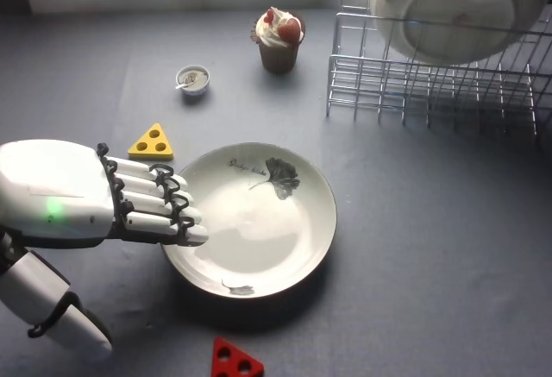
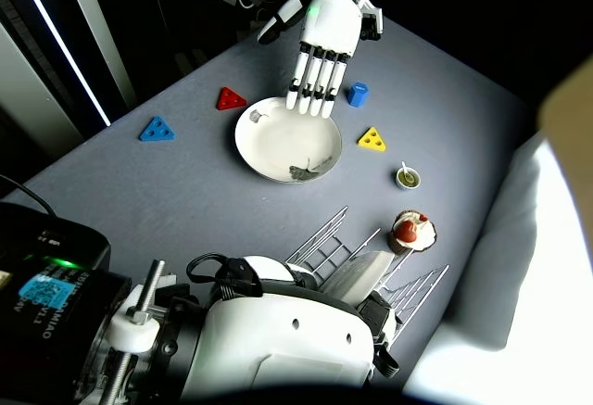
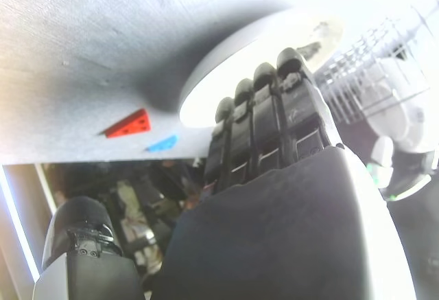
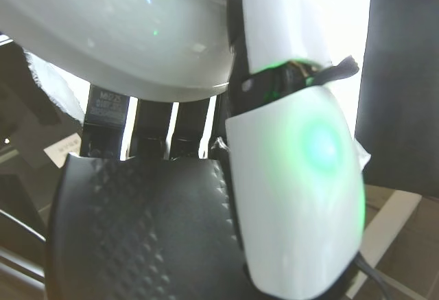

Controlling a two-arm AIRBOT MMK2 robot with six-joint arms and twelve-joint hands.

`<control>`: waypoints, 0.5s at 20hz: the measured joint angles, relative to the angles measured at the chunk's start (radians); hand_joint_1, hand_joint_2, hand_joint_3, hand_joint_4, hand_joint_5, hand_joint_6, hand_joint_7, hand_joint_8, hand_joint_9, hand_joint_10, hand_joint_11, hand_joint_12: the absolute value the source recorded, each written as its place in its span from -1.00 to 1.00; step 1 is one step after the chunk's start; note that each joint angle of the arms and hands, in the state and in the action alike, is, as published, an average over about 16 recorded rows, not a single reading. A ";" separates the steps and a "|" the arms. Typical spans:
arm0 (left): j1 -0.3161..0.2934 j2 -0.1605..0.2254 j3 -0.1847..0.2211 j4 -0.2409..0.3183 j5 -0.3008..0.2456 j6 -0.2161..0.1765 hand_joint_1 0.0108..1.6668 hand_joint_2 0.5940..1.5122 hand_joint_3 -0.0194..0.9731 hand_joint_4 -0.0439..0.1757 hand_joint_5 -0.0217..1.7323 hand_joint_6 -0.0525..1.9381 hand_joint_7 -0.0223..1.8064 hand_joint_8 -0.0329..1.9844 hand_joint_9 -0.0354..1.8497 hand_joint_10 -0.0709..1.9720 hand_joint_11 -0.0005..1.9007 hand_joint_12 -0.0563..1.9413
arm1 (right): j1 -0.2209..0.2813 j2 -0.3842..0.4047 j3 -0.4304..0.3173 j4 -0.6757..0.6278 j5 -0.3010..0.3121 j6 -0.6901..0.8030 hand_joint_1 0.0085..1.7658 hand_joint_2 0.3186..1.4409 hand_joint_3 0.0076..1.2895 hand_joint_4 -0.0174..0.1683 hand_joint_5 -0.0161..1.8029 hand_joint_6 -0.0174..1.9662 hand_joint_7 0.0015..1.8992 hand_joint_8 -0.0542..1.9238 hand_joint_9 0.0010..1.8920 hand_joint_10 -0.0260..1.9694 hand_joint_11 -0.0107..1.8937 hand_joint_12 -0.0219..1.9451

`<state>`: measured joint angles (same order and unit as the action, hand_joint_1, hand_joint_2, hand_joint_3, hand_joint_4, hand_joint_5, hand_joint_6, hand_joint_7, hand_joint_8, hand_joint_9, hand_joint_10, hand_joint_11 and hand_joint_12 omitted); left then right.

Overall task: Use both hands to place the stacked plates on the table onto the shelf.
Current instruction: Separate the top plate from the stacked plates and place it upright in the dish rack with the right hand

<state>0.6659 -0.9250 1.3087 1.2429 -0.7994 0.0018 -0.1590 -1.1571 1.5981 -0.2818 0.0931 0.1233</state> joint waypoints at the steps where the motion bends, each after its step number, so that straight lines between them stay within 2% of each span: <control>1: 0.000 0.000 0.000 -0.001 0.000 0.000 -0.86 -0.24 -0.95 -0.58 -0.86 -0.93 -0.82 -0.96 -0.82 -0.93 -0.87 -0.92 | -0.004 -0.002 0.004 0.000 0.002 0.002 0.66 0.15 -0.99 -0.90 0.00 -0.06 0.08 -0.27 0.16 -0.22 0.07 0.23; 6: 0.000 0.000 0.000 -0.001 -0.002 0.000 -0.87 -0.24 -0.95 -0.58 -0.86 -0.94 -0.82 -0.96 -0.82 -0.93 -0.87 -0.92 | -0.020 -0.010 0.021 0.001 0.012 0.014 0.57 0.20 -0.99 -0.90 -0.01 -0.06 0.02 -0.40 0.12 -0.36 0.09 -0.07; 10: 0.002 0.000 0.000 0.000 -0.002 0.000 -0.87 -0.24 -0.96 -0.58 -0.86 -0.94 -0.81 -0.96 -0.81 -0.93 -0.85 -0.91 | -0.028 -0.015 0.031 0.003 0.021 0.023 0.47 0.20 -0.99 -0.89 -0.05 -0.28 -0.03 -0.58 0.08 -0.54 0.08 -0.21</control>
<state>0.6675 -0.9249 1.3089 1.2428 -0.8013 0.0017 -0.1872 -1.1718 1.6288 -0.2790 0.1145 0.1462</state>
